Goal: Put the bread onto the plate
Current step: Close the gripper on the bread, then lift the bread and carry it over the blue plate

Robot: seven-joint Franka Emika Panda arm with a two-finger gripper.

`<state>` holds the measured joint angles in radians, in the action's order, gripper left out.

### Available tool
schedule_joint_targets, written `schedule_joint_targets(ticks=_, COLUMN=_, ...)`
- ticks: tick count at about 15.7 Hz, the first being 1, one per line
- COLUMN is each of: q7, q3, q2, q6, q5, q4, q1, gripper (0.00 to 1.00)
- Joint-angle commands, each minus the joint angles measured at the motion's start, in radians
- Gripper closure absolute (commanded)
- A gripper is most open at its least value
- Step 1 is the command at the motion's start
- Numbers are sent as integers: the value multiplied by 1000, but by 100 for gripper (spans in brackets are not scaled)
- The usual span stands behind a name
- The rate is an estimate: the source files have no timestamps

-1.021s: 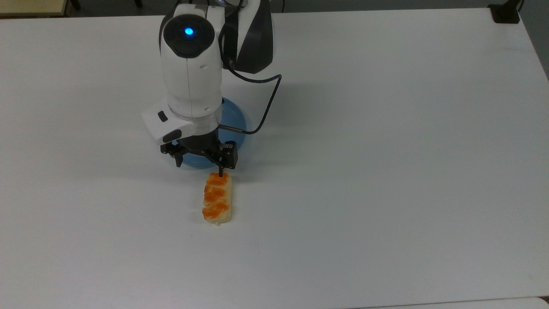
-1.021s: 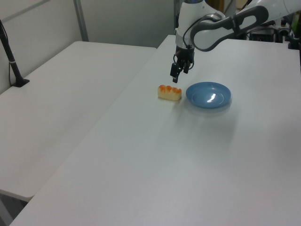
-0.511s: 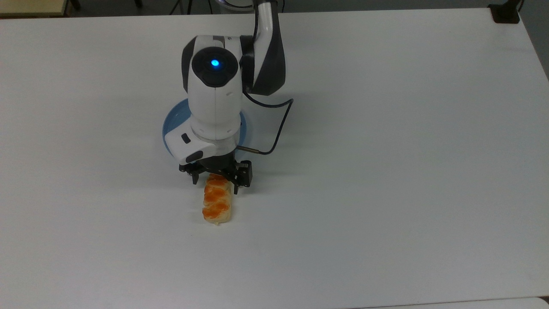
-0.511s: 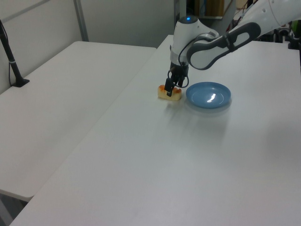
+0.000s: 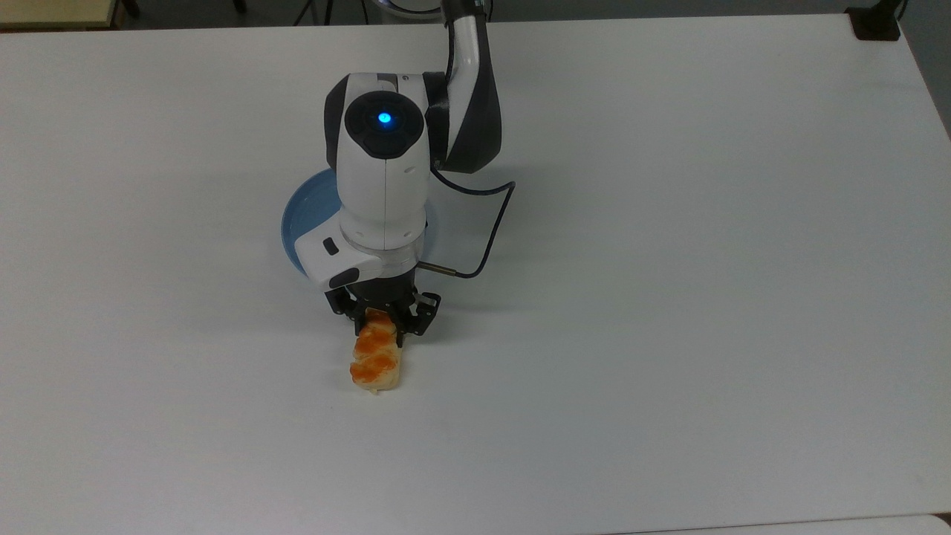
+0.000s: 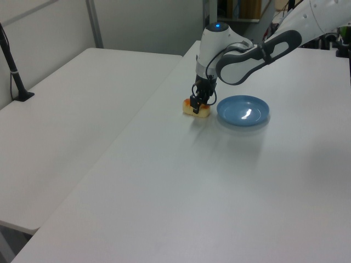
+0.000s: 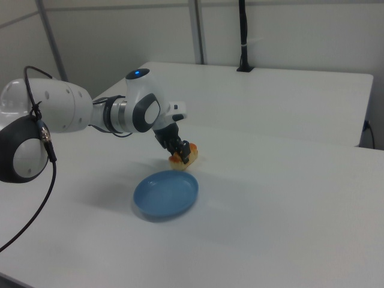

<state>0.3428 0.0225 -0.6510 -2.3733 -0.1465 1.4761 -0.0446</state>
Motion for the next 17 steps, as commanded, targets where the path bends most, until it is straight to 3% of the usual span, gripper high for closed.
schedule_joint_targets(ticks=1, q7=28, q3=1, q2=50, q6=44, q5=-47, q4=10, q1=-4, gripper=78)
schedule_joint_targets(ticks=4, q7=-8, q3=1, q2=121, q6=130, q5=-56, q4=21, q1=6, gripper=78)
schedule_joint_targets(ticks=7, q7=-112, q3=-1, q2=273, q6=283, q5=-48, q4=114, q1=32, gripper=78)
schedule_joint_targets(ticks=10, q7=-188, q3=-1, q2=324, q6=397, q5=-44, q4=136, q1=49, gripper=78)
schedule_joint_targets(ticks=14, q7=-309, q3=-1, q2=404, q6=422, q5=-41, q4=265, q1=51, gripper=78)
schedule_joint_targets(ticks=17, q7=-317, q3=-3, q2=419, q6=404, q5=-41, q4=335, q1=51, gripper=78)
